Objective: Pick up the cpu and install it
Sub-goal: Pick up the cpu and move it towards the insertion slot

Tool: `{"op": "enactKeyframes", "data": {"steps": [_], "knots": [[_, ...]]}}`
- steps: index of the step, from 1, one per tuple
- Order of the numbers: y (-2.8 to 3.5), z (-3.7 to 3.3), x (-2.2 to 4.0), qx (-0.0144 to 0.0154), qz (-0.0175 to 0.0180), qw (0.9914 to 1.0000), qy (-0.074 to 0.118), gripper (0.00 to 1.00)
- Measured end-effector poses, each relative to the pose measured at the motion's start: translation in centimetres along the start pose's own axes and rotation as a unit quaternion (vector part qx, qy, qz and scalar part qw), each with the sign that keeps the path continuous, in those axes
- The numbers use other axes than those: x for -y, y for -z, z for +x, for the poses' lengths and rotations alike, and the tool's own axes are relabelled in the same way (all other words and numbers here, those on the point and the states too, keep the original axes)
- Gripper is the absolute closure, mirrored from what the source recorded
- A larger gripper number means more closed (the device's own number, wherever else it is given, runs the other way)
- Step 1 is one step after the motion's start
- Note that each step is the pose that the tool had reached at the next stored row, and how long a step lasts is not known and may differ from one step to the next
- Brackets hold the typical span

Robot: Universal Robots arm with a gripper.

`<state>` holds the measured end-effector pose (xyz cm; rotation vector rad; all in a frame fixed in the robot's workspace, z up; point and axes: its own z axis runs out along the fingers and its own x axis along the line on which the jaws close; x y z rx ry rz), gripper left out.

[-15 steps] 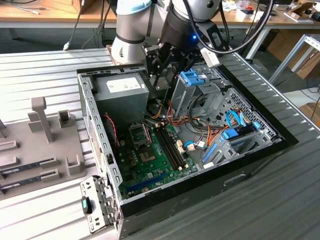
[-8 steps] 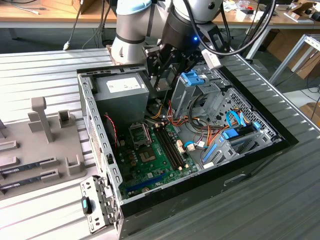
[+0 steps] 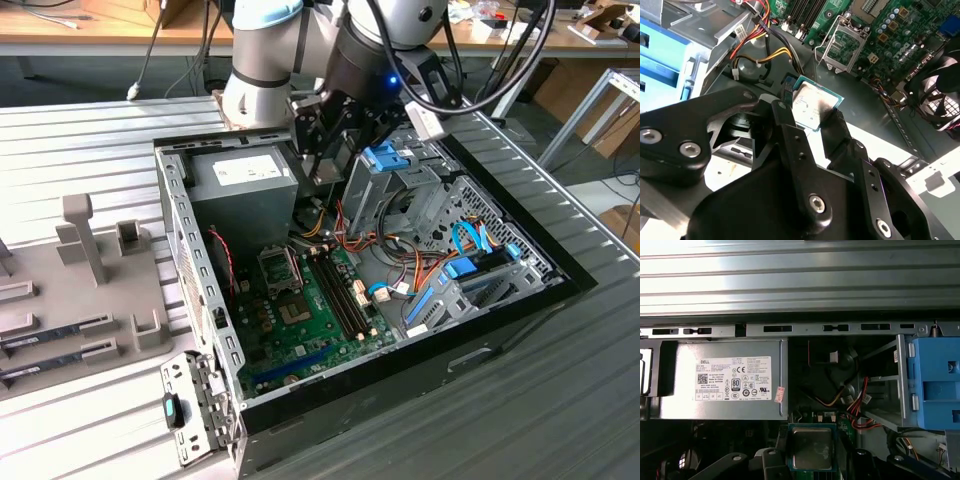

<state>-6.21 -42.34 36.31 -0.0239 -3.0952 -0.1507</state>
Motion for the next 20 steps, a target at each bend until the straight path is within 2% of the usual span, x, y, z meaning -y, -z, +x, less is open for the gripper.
{"op": "enactKeyframes", "data": {"steps": [20], "knots": [[-0.04, -0.02, 0.91, 0.0000, 0.0005, 1.00000, 0.000, 0.53]]}}
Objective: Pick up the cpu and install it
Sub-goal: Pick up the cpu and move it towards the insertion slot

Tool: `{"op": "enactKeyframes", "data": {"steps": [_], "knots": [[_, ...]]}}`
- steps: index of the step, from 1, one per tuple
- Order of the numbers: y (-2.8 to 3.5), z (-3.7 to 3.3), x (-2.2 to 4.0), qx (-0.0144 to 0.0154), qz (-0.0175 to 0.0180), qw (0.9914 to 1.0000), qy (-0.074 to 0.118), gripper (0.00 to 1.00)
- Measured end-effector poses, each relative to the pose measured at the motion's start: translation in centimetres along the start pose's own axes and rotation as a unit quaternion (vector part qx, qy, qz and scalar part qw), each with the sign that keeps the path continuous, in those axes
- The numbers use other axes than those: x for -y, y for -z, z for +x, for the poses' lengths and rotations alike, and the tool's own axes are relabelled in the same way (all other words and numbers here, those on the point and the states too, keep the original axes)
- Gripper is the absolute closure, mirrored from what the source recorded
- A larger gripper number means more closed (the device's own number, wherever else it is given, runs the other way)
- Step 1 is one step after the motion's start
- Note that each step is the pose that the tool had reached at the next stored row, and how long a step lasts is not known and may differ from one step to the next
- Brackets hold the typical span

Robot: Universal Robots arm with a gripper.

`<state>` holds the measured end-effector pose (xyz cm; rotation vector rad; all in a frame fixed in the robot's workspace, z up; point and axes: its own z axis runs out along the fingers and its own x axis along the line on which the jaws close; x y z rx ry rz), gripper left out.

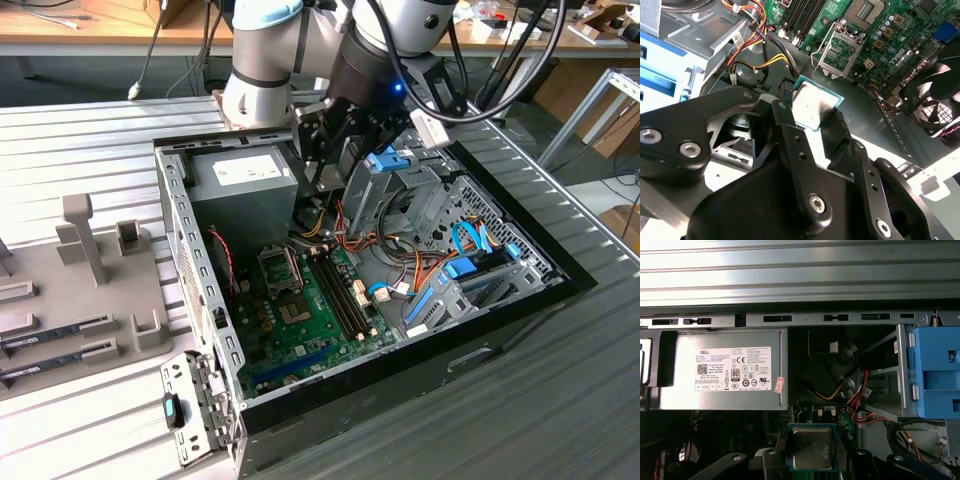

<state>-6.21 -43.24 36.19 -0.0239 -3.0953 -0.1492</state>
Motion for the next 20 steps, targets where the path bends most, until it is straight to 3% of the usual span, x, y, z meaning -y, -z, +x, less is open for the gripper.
{"op": "enactKeyframes", "data": {"steps": [20], "knots": [[-0.04, -0.02, 0.83, 0.0000, 0.0004, 1.00000, 0.000, 0.53]]}}
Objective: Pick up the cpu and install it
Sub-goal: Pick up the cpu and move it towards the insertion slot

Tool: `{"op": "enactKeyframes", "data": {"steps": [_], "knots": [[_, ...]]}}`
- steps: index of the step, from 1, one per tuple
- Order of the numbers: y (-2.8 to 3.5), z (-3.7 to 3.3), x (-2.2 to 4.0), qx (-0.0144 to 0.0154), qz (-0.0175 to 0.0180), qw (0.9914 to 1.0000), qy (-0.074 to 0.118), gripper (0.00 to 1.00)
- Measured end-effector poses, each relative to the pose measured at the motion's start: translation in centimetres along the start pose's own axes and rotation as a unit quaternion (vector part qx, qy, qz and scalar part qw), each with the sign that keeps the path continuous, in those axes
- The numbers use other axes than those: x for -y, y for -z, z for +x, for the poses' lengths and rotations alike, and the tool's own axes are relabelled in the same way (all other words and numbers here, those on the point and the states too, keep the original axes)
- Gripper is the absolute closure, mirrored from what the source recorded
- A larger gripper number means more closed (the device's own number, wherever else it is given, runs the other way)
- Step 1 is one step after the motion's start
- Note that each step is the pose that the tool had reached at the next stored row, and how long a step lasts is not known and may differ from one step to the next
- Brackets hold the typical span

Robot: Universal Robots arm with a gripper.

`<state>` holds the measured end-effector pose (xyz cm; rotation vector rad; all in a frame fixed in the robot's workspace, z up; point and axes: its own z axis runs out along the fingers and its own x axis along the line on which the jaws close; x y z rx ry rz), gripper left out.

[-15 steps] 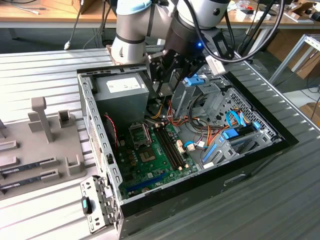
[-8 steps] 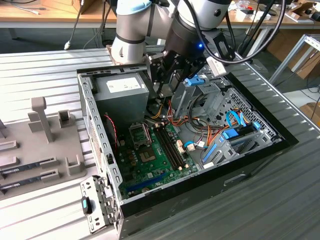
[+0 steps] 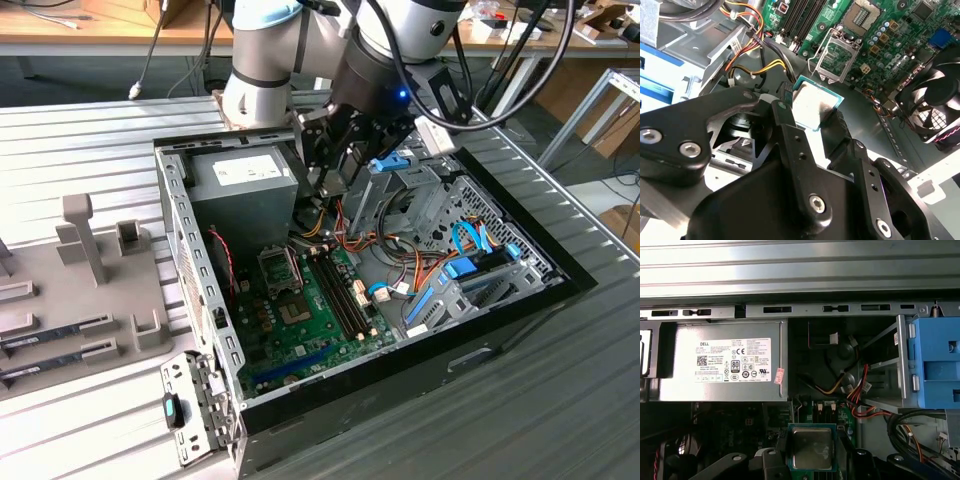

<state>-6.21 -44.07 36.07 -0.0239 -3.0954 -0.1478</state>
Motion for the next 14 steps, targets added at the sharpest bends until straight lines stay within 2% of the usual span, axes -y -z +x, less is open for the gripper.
{"op": "enactKeyframes", "data": {"steps": [14], "knots": [[-0.04, -0.01, 0.65, 0.0000, 0.0002, 1.00000, 0.000, 0.53]]}}
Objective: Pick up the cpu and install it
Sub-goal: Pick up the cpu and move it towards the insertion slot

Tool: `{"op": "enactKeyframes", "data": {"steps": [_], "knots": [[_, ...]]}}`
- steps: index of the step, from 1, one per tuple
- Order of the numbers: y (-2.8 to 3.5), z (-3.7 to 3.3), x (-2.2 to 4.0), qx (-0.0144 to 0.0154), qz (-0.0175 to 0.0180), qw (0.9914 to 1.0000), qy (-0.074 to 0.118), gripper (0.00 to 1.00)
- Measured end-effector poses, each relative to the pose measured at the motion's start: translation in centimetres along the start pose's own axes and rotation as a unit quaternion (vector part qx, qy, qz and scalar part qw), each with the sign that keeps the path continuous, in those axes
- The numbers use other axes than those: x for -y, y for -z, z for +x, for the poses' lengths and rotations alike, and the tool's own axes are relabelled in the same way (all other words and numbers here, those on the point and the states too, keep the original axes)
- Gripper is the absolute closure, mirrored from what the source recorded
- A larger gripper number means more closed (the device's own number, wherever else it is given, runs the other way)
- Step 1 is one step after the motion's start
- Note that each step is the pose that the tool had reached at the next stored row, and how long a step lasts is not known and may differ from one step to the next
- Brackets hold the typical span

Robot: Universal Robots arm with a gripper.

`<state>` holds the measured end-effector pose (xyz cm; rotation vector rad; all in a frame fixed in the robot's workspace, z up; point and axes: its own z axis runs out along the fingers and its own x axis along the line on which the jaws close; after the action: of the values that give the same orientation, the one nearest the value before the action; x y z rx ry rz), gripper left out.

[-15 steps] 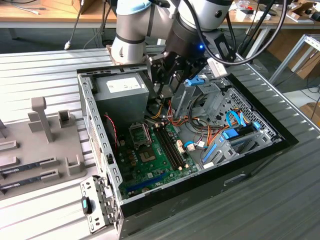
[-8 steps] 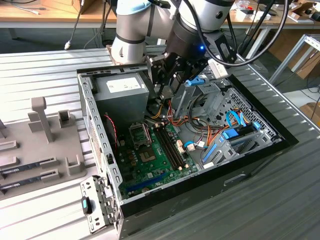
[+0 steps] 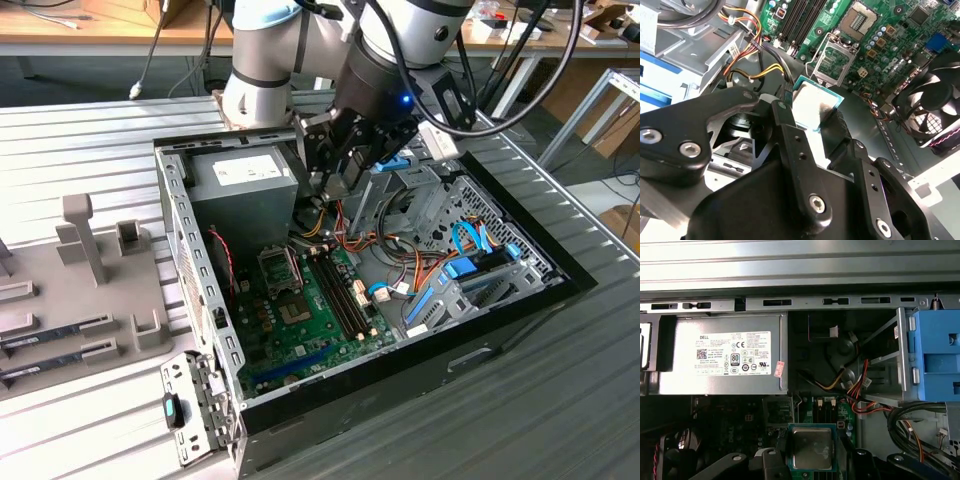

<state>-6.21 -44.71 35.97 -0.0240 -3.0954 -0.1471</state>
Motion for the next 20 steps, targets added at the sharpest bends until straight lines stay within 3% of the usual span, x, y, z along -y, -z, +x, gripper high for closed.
{"op": "enactKeyframes", "data": {"steps": [3, 8, 20], "knots": [[0.00, 0.00, 0.13, 0.0000, 0.0001, 1.00000, 0.000, 0.53], [-0.05, -0.03, 1.37, 0.0000, 0.0005, 1.00000, 0.000, 0.53], [-0.08, -0.04, 1.95, 0.0000, 0.0007, 1.00000, 0.000, 0.53]]}}
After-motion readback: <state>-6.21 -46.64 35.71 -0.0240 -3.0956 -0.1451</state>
